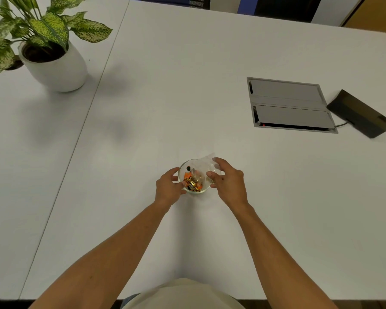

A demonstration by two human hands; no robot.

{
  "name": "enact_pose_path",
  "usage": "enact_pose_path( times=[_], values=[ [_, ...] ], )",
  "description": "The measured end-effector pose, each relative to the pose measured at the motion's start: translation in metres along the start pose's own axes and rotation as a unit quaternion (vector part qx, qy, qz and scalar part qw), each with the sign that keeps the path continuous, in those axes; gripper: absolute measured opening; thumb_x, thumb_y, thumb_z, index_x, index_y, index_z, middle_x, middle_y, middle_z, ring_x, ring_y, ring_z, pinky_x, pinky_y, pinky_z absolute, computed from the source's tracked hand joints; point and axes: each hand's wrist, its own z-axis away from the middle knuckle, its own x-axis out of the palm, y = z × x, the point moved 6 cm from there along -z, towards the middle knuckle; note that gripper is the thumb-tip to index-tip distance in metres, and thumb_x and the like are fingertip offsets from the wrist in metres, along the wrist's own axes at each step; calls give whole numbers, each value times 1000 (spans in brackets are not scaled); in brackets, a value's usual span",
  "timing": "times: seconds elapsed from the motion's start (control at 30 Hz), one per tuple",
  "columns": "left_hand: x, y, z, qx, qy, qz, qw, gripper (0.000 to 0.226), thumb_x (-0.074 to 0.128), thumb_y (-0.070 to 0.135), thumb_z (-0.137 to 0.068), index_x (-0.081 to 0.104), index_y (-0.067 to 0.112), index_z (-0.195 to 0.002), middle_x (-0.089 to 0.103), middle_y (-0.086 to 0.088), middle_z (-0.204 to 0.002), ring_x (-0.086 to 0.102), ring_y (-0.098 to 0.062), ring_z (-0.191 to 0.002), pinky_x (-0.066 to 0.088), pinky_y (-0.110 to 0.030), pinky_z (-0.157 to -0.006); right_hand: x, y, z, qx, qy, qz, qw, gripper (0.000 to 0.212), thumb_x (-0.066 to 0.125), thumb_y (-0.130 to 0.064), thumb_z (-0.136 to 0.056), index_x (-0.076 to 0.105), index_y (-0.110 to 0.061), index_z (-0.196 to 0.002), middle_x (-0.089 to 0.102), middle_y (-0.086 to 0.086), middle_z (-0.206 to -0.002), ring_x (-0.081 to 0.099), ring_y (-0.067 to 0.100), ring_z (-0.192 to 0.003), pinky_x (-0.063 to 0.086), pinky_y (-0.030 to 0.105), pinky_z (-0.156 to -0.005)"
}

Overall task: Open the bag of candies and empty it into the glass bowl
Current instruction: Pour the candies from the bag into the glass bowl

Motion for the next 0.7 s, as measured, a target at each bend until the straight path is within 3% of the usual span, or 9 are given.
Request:
enact_pose_path(
  times=[0.07,0.17,0.27,0.33,0.4,0.47,0.57,0.63,0.7],
  values=[
    [1,-1,0,-2,-1,2,1000,58,72,-1,-80,55,16,-133,59,-19,-117,66,-30,-98,62,-47,-75,1,-1,-1,-2,-5,34,999,45,70,-22,-88,56,-23,-131,63,16,-124,67,29,-97,62,37,-73],
    [0,-2,-1,-4,-1,3,1000,58,72,-1,-81,55,16,-134,59,-19,-117,65,-32,-102,62,-47,-76,0,-5,-1,-24,14,59,998,46,69,-20,-89,53,-23,-132,64,13,-125,69,27,-95,62,33,-73],
    [0,-2,-1,-3,-2,3,1000,58,72,-1,-81,55,16,-134,59,-20,-117,65,-32,-100,62,-46,-76,-1,-5,-1,-13,3,67,998,50,69,-13,-88,50,-21,-134,62,13,-126,68,28,-97,61,40,-78],
    [0,-2,-2,0,-3,0,1000,58,72,-1,-80,55,16,-134,59,-19,-117,65,-32,-101,62,-45,-76,-1,-5,-1,-12,-11,55,998,54,70,-5,-86,49,-21,-134,61,10,-124,67,21,-93,59,30,-75],
    [0,-4,-2,1,-5,1,1000,58,72,-1,-80,55,16,-134,59,-20,-116,65,-33,-101,62,-43,-74,-1,-3,-2,4,-37,63,997,57,70,-3,-85,47,-21,-135,59,6,-118,64,7,-84,49,11,-67],
    [0,-4,-2,3,-6,5,1000,59,73,0,-80,55,16,-134,58,-20,-116,65,-33,-101,62,-42,-73,-2,1,-1,24,-51,67,996,60,70,-2,-84,45,-21,-136,58,4,-111,61,1,-80,42,7,-62],
    [0,-4,-3,5,-8,4,1000,59,73,1,-80,55,17,-134,59,-20,-117,65,-30,-99,62,-34,-67,-6,2,-2,26,-38,78,996,63,69,-2,-84,43,-24,-137,60,3,-101,63,17,-87,46,17,-62],
    [0,-4,-4,9,-8,-9,1000,59,73,2,-81,54,18,-134,59,-18,-117,64,-27,-95,59,-26,-60,-8,0,-2,16,-15,67,998,62,66,1,-83,45,-26,-135,62,2,-94,65,22,-86,56,29,-66],
    [0,-4,-5,13,-6,-15,1000,58,73,3,-82,54,18,-134,59,-18,-119,64,-25,-93,60,-28,-62,-10,-1,-2,14,3,47,999,61,64,4,-83,48,-27,-132,62,-2,-86,66,23,-81,61,42,-72]
  ],
)
